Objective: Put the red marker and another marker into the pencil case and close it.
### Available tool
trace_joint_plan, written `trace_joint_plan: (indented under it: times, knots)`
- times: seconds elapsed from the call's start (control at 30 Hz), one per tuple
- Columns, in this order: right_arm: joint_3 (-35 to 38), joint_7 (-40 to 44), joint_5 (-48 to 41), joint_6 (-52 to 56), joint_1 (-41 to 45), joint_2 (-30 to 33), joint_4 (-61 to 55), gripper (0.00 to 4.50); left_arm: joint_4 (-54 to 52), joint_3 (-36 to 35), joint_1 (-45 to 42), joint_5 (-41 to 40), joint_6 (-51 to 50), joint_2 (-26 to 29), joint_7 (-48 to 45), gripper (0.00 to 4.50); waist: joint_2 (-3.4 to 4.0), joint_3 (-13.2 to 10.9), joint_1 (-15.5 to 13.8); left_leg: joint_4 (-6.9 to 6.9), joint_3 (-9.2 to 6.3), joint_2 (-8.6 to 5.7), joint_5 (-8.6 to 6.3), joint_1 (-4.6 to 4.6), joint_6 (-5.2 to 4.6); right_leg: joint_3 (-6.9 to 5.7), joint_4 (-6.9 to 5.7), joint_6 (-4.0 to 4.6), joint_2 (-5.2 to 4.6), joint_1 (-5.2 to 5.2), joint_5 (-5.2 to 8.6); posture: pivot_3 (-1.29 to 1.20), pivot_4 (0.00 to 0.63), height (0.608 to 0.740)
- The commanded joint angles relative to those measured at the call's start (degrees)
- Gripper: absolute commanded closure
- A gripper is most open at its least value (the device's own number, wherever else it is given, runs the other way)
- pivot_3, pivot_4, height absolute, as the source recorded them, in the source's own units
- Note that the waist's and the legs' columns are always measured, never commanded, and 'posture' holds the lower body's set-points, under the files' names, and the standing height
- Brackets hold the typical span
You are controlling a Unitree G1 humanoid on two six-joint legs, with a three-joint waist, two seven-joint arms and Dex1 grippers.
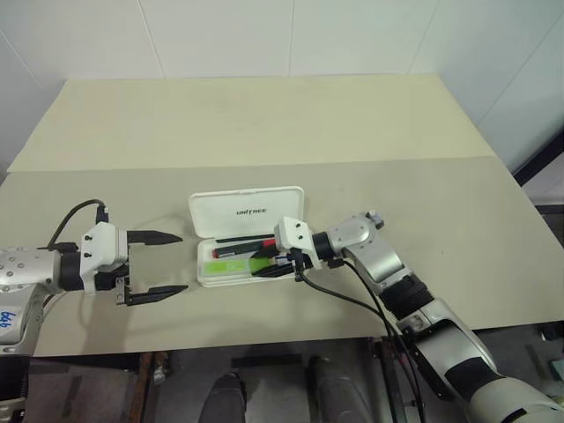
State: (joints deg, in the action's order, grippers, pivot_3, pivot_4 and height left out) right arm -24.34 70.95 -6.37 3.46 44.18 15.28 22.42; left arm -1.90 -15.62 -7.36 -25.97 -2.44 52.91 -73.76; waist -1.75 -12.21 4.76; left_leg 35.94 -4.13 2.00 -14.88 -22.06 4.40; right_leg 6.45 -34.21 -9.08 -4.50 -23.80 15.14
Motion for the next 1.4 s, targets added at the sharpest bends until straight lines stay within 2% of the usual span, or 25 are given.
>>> trace_joint_plan:
  times: [0.03, 0.33, 0.6, 0.83, 1.1, 1.2, 1.3, 1.4]
  knots:
    - [-0.2, 1.1, 1.0, -0.6, 0.4, 0.2, 0.3, 3.40, -2.1, -0.7, 0.0, -0.7, -0.6, 0.3, 0.8, 0.00, 0.00, 0.0, 0.1, -0.01, 0.00, 0.00, 0.00, 0.00, 0.00, 0.00, 0.00, 0.00, 0.00, 0.00, 0.00, 0.00, 0.150, 0.740]
    - [0.7, 0.4, 0.8, -0.5, 1.9, -1.8, 1.3, 3.40, -2.7, -0.2, -0.1, -0.4, -0.7, 0.1, 1.1, 0.00, 0.00, 0.0, 0.2, 0.00, -0.01, 0.00, 0.00, 0.01, 0.00, 0.00, -0.03, -0.02, 0.00, 0.00, 0.00, 0.00, 0.150, 0.740]
    - [1.2, 0.3, 1.2, -2.6, 2.1, -2.3, 1.3, 0.63, -2.4, 0.6, -0.7, -0.2, -0.6, -0.3, 1.4, 0.00, 0.00, 0.0, 0.2, -0.02, -0.01, 0.00, 0.00, 0.01, 0.00, -0.01, -0.02, -0.03, 0.00, -0.01, 0.00, 0.00, 0.150, 0.740]
    - [3.5, 0.5, -1.3, 0.2, 3.0, -1.7, -3.3, 0.63, -2.1, 0.7, -0.8, -0.2, -0.4, -0.3, 1.3, 0.00, 0.01, 0.0, 0.2, -0.03, -0.01, 0.00, 0.00, 0.00, 0.00, 0.00, -0.02, -0.03, 0.00, -0.02, 0.00, 0.00, 0.150, 0.740]
    - [10.6, -1.6, -9.3, 13.9, -3.5, 6.5, -25.6, 0.63, -2.0, 0.1, -0.6, -1.4, -0.9, -1.5, 1.7, 0.00, 0.01, 0.0, -0.3, -0.07, -0.06, 0.00, -0.01, -0.06, 0.01, -0.05, -0.07, -0.10, 0.00, -0.10, 0.04, 0.00, 0.150, 0.740]
    - [18.8, -7.0, -12.2, 21.4, -9.6, 12.3, -32.5, 0.63, -2.4, -0.4, -0.3, -2.5, -1.9, -2.8, 2.6, 0.00, 0.01, 0.0, -0.7, -0.07, -0.06, 0.00, -0.02, -0.11, 0.04, -0.04, 0.00, -0.10, -0.01, -0.10, 0.04, 0.00, 0.150, 0.740]
    - [22.9, -11.6, -10.9, 23.2, -13.4, 16.2, -31.2, 0.63, -2.6, -0.4, 0.0, -2.7, -2.0, -3.7, 2.9, 0.00, 0.00, 0.0, -1.1, -0.03, -0.04, -0.01, -0.04, -0.14, 0.06, -0.03, 0.11, -0.03, -0.01, -0.09, 0.08, 0.00, 0.150, 0.740]
    - [26.1, -16.1, -8.3, 20.6, -15.9, 18.7, -25.0, 0.63, -2.5, 0.2, 0.3, -2.4, -1.4, -4.7, 3.3, 0.00, 0.00, 0.0, -1.0, -0.03, -0.01, 0.00, -0.04, -0.08, 0.06, -0.01, 0.16, 0.26, -0.01, -0.06, 0.23, 0.00, 0.150, 0.740]
